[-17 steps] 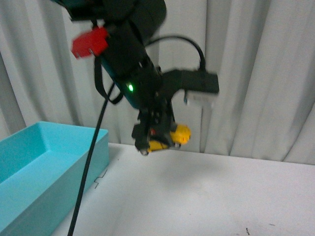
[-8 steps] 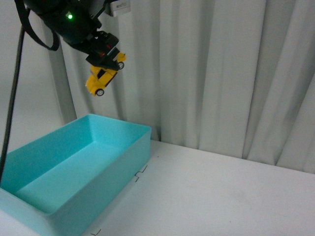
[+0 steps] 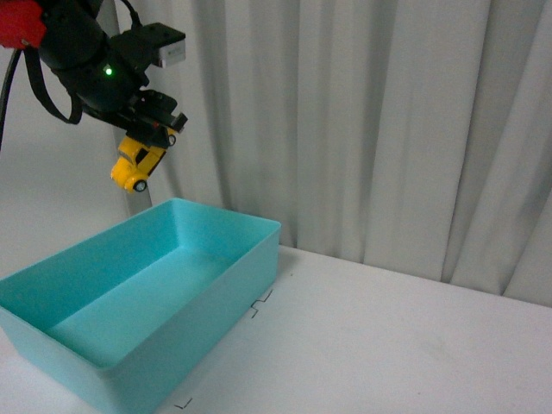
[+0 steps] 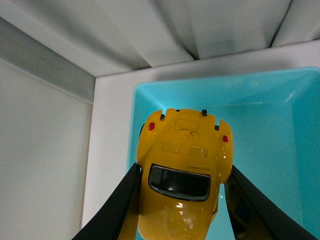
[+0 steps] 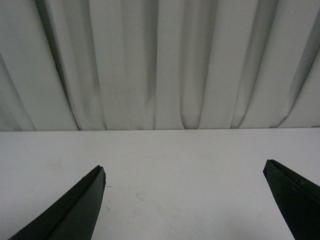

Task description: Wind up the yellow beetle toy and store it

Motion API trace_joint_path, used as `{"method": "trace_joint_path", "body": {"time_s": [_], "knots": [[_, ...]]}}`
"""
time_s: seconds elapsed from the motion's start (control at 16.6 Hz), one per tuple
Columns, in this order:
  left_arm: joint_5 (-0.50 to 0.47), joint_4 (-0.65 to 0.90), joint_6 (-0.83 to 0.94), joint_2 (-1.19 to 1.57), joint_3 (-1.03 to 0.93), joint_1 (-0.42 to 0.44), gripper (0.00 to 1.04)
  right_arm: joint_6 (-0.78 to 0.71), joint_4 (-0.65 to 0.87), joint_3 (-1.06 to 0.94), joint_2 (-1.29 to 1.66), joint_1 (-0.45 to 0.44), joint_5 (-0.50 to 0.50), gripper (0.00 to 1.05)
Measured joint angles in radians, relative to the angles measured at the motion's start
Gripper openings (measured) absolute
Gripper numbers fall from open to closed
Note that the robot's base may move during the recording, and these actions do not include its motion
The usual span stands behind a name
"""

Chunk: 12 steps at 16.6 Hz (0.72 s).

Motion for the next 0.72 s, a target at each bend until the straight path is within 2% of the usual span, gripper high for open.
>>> {"method": "trace_joint_path", "body": {"time_s": [0.36,0.72], "knots": [[-0.058,0.056,-0.013,0.044,-0.058,0.028,0.42,0.0,0.0,0.0,0.0,0.0,0.0,0.98],[-0.076,0.064,-0.014,0.062,-0.086,0.048,0.42,0.0,0.0,0.0,0.0,0.0,0.0,0.98]]}}
